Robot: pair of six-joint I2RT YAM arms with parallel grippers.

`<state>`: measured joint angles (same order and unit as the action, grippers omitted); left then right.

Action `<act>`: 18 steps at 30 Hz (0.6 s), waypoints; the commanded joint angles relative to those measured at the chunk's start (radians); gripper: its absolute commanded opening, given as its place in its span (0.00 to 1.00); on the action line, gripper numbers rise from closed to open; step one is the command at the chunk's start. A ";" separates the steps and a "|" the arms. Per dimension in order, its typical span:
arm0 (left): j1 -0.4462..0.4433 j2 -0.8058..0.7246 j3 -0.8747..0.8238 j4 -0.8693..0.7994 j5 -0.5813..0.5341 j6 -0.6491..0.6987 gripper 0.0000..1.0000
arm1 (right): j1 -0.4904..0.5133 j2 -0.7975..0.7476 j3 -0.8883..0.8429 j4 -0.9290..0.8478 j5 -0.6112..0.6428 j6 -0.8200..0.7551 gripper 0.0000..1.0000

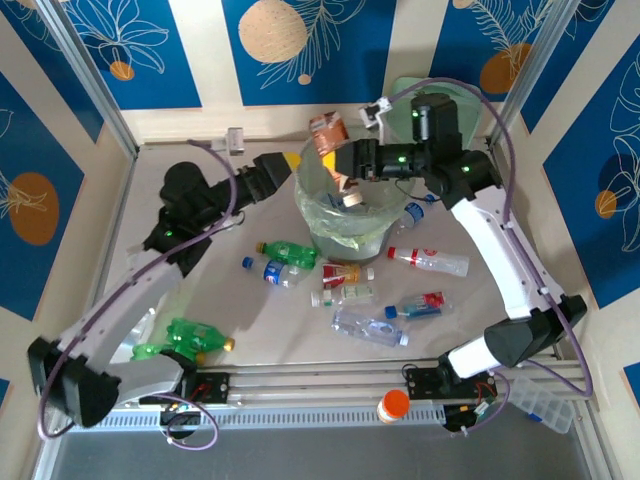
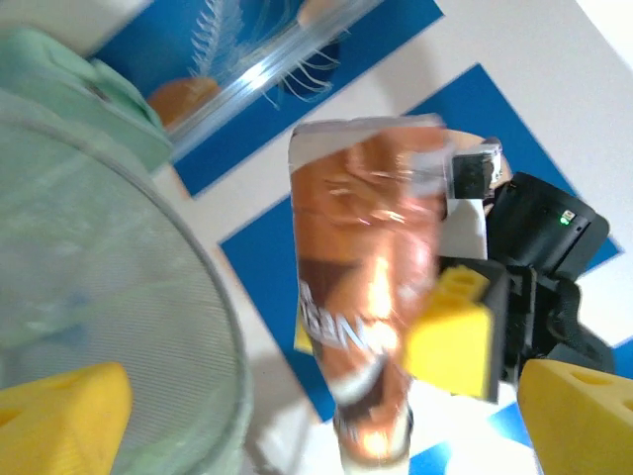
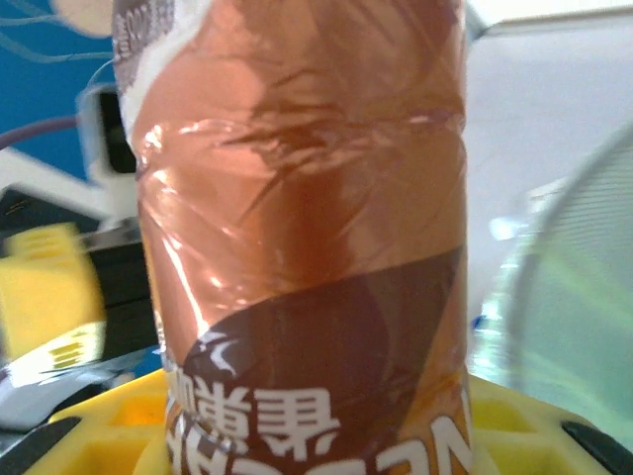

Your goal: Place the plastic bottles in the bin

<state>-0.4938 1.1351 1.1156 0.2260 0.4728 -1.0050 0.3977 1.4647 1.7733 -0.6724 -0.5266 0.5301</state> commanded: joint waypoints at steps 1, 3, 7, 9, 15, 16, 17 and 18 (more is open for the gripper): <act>0.011 -0.116 0.038 -0.363 -0.258 0.177 0.99 | -0.029 0.007 0.047 -0.145 0.207 -0.079 0.34; 0.017 -0.183 0.006 -0.432 -0.360 0.171 0.99 | -0.031 0.021 0.052 -0.185 0.319 -0.091 0.34; 0.047 -0.283 -0.022 -0.603 -0.471 0.151 0.99 | -0.023 0.069 0.052 -0.226 0.437 -0.122 0.33; 0.050 -0.322 -0.032 -0.658 -0.511 0.153 0.99 | -0.016 0.098 0.047 -0.240 0.483 -0.148 0.33; 0.052 -0.413 -0.098 -0.661 -0.531 0.181 0.99 | -0.013 0.178 0.035 -0.232 0.541 -0.201 0.33; 0.052 -0.420 -0.103 -0.671 -0.541 0.181 0.99 | -0.013 0.194 0.038 -0.234 0.541 -0.203 0.33; 0.052 -0.423 -0.106 -0.679 -0.547 0.183 0.99 | -0.012 0.208 0.043 -0.239 0.543 -0.201 0.33; 0.052 -0.427 -0.109 -0.682 -0.550 0.187 0.99 | -0.010 0.220 0.044 -0.241 0.542 -0.198 0.33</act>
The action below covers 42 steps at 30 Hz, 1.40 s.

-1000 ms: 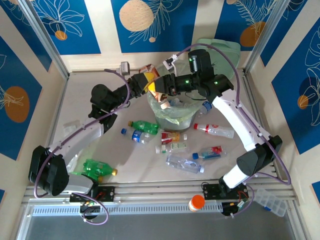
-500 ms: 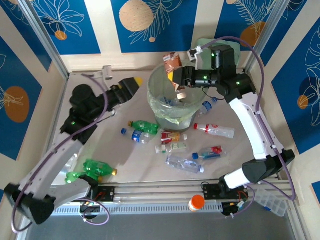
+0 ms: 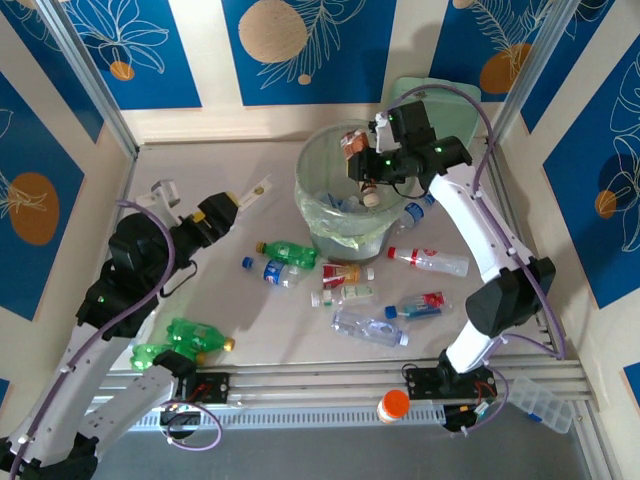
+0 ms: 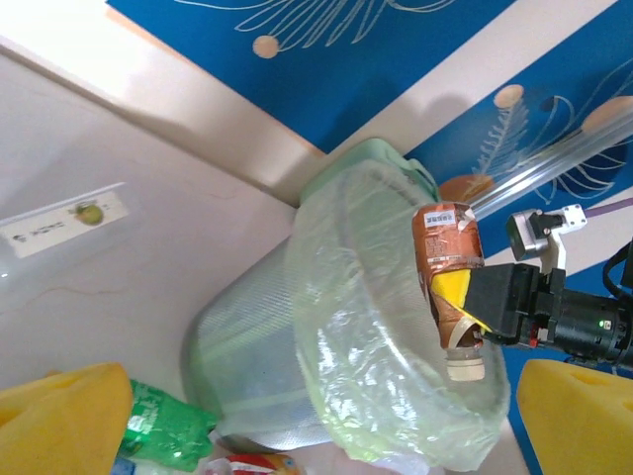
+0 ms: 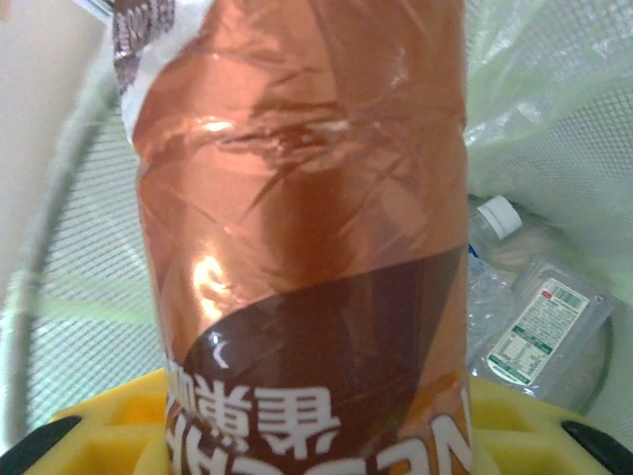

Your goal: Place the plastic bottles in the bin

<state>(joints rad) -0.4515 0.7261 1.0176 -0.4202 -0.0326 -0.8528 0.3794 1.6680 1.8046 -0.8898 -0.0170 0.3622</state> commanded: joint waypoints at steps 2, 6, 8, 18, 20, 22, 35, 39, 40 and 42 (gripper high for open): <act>0.010 -0.024 -0.019 -0.036 -0.046 0.038 0.99 | 0.016 0.035 0.001 -0.023 0.048 -0.028 0.33; 0.011 -0.036 -0.033 -0.035 -0.052 0.040 0.99 | 0.028 0.061 -0.051 -0.015 0.091 0.005 0.35; 0.011 -0.039 -0.036 -0.034 -0.053 0.045 0.99 | 0.031 0.064 -0.090 0.016 0.085 0.018 0.36; 0.011 -0.049 -0.031 -0.092 -0.130 0.069 0.99 | 0.046 0.181 -0.121 0.032 0.163 0.004 0.40; 0.011 -0.041 -0.017 -0.135 -0.154 0.069 0.99 | 0.054 0.203 -0.126 0.028 0.191 0.006 0.40; 0.011 -0.031 -0.004 -0.174 -0.169 0.067 0.99 | 0.062 0.220 -0.133 0.026 0.205 0.005 0.44; 0.011 -0.027 0.018 -0.359 -0.281 -0.017 0.99 | 0.096 0.218 0.055 -0.085 0.369 0.069 0.75; 0.011 -0.012 0.044 -0.518 -0.349 -0.124 0.99 | 0.135 0.164 0.118 -0.113 0.471 0.060 0.84; 0.011 -0.006 0.050 -0.562 -0.367 -0.156 0.99 | 0.149 0.150 0.132 -0.122 0.508 0.069 0.85; 0.011 0.015 0.075 -0.699 -0.423 -0.261 0.99 | 0.198 0.115 0.159 -0.141 0.620 0.049 0.94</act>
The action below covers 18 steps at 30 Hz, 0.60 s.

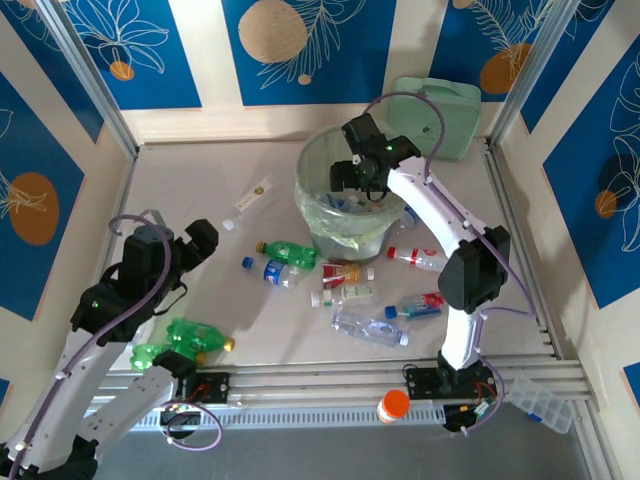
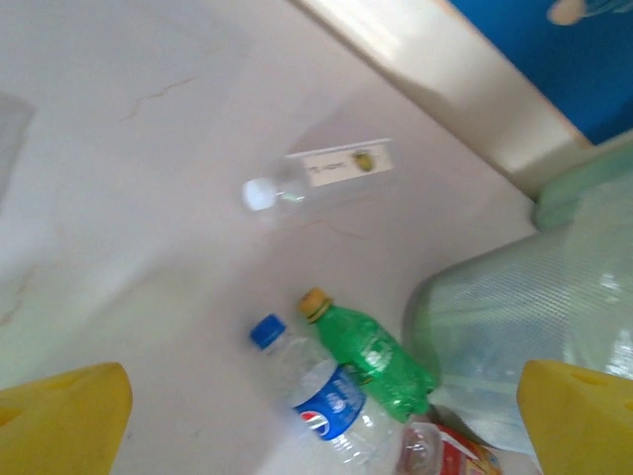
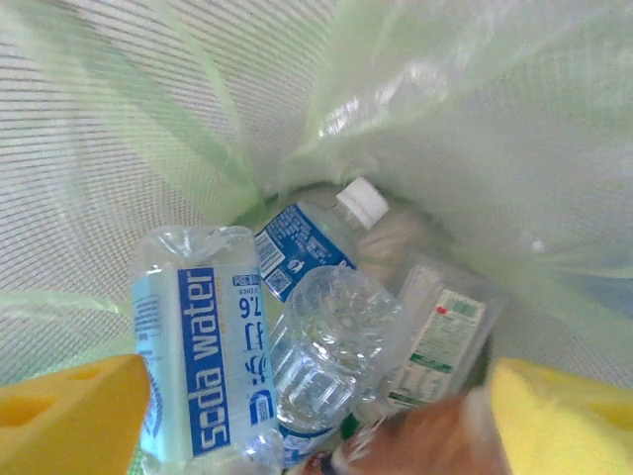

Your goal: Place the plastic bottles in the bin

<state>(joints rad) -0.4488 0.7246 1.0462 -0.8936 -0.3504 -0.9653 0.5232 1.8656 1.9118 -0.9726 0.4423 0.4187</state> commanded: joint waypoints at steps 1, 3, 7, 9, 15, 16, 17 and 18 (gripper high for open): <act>0.009 0.030 0.061 -0.292 -0.126 -0.195 0.99 | 0.077 -0.101 0.052 -0.055 0.194 -0.023 0.97; 0.009 0.061 0.084 -0.428 -0.159 -0.292 0.99 | 0.123 -0.149 0.046 -0.056 0.234 -0.038 0.99; 0.010 0.098 0.076 -0.542 -0.140 -0.363 0.99 | 0.176 -0.249 0.010 -0.090 0.116 -0.028 0.99; 0.013 0.099 0.052 -0.555 -0.107 -0.391 0.99 | 0.192 -0.316 -0.060 -0.080 0.013 -0.017 1.00; 0.029 0.081 -0.009 -0.517 -0.003 -0.385 0.99 | 0.266 -0.532 -0.373 0.132 -0.551 -0.179 0.92; 0.029 0.088 -0.001 -0.525 -0.001 -0.379 0.99 | 0.292 -0.543 -0.405 0.152 -0.602 -0.204 0.91; 0.030 0.099 0.012 -0.531 0.004 -0.364 0.99 | 0.331 -0.546 -0.433 0.166 -0.638 -0.241 0.90; 0.031 0.113 0.030 -0.535 0.007 -0.335 0.99 | 0.380 -0.545 -0.461 0.184 -0.650 -0.290 0.89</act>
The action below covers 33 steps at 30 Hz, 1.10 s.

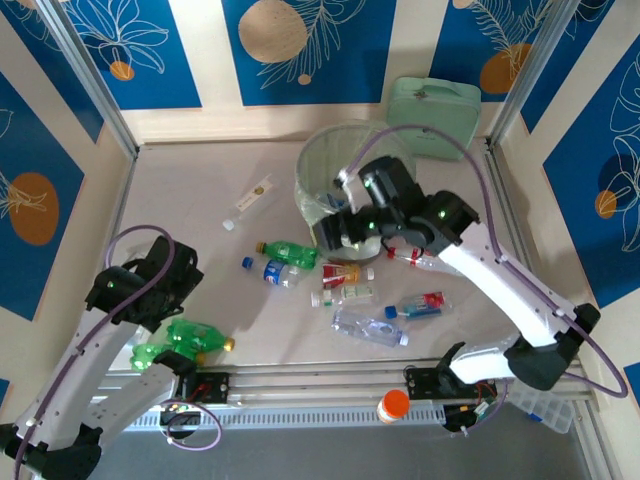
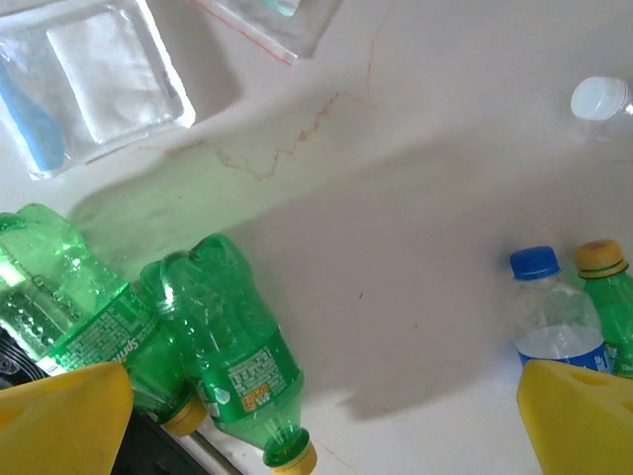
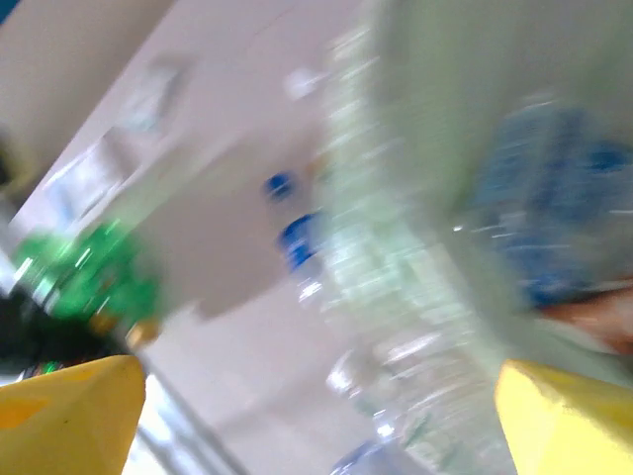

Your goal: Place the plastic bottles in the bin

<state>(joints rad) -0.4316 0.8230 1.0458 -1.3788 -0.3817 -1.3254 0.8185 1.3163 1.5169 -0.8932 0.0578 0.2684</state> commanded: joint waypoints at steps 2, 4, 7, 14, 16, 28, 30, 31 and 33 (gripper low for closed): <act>0.014 0.047 0.083 -0.075 0.039 0.071 0.99 | 0.178 0.019 -0.122 0.145 -0.248 -0.233 0.89; 0.016 0.078 0.147 -0.119 0.031 0.101 0.99 | 0.249 0.041 -0.184 0.224 -0.249 -0.319 0.89; 0.017 0.110 0.262 -0.202 0.010 0.135 0.99 | 0.315 0.106 -0.278 0.393 -0.279 -0.423 0.90; 0.025 0.168 0.498 -0.361 -0.043 0.174 0.99 | 0.413 0.419 -0.220 0.504 -0.280 -0.501 0.93; 0.027 0.162 0.519 -0.380 -0.042 0.168 0.99 | 0.431 0.479 -0.211 0.546 -0.268 -0.502 0.95; 0.030 0.048 0.492 -0.407 -0.033 0.113 0.99 | 0.455 0.795 -0.041 0.625 -0.151 -0.422 0.91; 0.030 0.034 0.483 -0.406 -0.031 0.106 0.99 | 0.465 0.825 -0.022 0.631 -0.159 -0.434 0.87; 0.030 0.033 0.481 -0.405 -0.031 0.104 0.99 | 0.469 0.838 -0.012 0.632 -0.149 -0.435 0.84; 0.030 0.040 0.482 -0.405 -0.028 0.112 0.99 | 0.470 0.865 0.016 0.620 -0.144 -0.427 0.76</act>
<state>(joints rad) -0.4141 0.8524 1.5398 -1.6135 -0.4049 -1.2030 1.2751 2.1498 1.4891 -0.2752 -0.0921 -0.1658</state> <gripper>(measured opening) 0.994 0.793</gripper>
